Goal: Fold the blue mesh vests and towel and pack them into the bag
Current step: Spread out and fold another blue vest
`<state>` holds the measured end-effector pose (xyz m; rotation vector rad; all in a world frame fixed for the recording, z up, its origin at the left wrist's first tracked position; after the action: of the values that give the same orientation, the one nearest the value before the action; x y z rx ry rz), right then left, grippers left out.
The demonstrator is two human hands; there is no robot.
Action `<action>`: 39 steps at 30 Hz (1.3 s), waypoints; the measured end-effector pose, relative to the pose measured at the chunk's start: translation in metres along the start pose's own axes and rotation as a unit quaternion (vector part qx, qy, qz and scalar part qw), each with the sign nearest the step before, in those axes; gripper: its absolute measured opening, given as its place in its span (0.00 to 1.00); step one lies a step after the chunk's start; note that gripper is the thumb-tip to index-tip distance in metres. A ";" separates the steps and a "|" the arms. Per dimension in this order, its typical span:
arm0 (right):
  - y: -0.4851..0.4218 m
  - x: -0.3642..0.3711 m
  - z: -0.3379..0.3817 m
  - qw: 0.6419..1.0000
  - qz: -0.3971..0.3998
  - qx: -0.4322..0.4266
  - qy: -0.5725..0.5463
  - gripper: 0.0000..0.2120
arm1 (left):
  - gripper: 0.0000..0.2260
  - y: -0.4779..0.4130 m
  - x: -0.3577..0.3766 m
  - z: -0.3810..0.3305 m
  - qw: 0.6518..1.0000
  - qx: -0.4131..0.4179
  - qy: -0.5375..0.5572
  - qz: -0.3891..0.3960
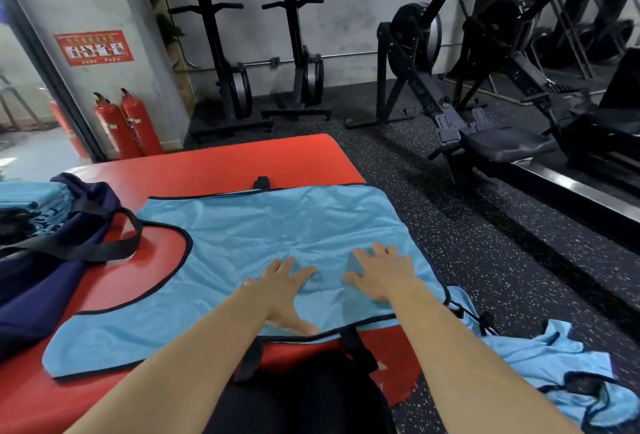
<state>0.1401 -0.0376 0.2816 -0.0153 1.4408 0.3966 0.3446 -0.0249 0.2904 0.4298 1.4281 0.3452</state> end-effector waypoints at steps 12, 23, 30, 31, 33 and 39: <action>-0.047 -0.006 0.059 0.982 -0.075 -0.171 -0.031 0.19 | 0.65 -0.018 -0.005 0.003 0.996 -0.061 -0.047 0.038; -0.111 -0.025 0.000 0.994 -0.096 -0.010 -0.051 0.26 | 0.60 -0.029 -0.036 0.001 0.997 -0.055 -0.032 0.053; -0.119 -0.036 0.004 0.981 -0.189 -0.033 -0.009 0.22 | 0.29 -0.099 -0.085 0.019 0.988 -0.035 0.096 -0.116; -0.122 -0.034 0.005 0.983 -0.176 -0.048 -0.012 0.21 | 0.30 -0.109 -0.081 0.023 0.989 -0.020 0.105 -0.103; -0.129 -0.028 0.006 0.986 -0.147 -0.077 -0.015 0.20 | 0.39 -0.125 -0.071 0.030 0.992 0.001 0.098 -0.078; -0.151 -0.022 -0.043 0.992 -0.125 0.016 -0.005 0.23 | 0.68 -0.159 -0.074 0.077 0.994 -0.082 0.076 -0.022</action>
<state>0.1388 -0.1950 0.2624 -0.1653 1.4145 0.1671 0.4084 -0.2055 0.2847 0.2431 1.5417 0.4638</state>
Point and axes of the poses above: each hand's wrist, its own y-axis away from the middle knuckle, its own x-axis out of the palm, z = x × y, the point moved 3 cm from there along -y, towards the middle knuckle, and after that the axes turned 15 degrees about -x, right-handed, at the moved point
